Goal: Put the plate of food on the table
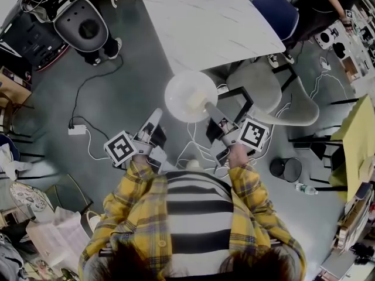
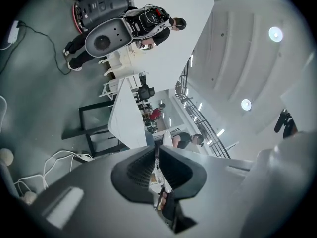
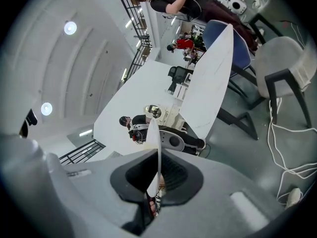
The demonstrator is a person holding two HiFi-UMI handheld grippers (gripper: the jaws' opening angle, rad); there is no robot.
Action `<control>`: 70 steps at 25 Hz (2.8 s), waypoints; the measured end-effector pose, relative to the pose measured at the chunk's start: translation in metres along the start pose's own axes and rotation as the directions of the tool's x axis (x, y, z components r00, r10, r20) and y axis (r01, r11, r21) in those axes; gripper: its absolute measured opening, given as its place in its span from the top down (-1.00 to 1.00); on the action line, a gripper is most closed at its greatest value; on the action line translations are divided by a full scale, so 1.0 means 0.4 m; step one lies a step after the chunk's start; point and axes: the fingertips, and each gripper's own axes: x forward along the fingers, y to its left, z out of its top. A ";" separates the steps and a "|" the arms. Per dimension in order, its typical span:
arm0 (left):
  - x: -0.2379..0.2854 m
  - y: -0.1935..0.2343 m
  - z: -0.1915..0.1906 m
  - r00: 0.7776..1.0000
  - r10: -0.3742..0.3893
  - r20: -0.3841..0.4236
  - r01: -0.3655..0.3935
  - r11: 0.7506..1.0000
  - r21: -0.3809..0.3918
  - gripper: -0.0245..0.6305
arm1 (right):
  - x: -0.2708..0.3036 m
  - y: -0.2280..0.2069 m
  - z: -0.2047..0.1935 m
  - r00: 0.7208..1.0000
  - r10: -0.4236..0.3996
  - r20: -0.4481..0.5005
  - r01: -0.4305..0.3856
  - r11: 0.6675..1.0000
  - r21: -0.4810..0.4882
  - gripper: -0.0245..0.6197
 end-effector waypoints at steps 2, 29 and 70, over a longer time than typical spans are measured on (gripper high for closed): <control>-0.003 0.005 -0.004 1.000 0.003 0.015 -0.003 1.000 0.002 0.89 | -0.004 -0.006 0.004 1.000 0.004 -0.007 -0.004 1.000 0.008 0.92; 0.135 0.111 0.193 0.978 0.208 0.011 -0.183 0.830 0.526 0.95 | 0.159 -0.107 0.113 0.997 -0.071 0.012 0.071 0.996 0.061 0.91; 0.367 0.219 0.477 0.957 0.288 -0.018 -0.182 0.649 0.739 0.93 | 0.517 -0.178 0.274 0.982 -0.171 0.076 0.180 0.975 -0.131 0.91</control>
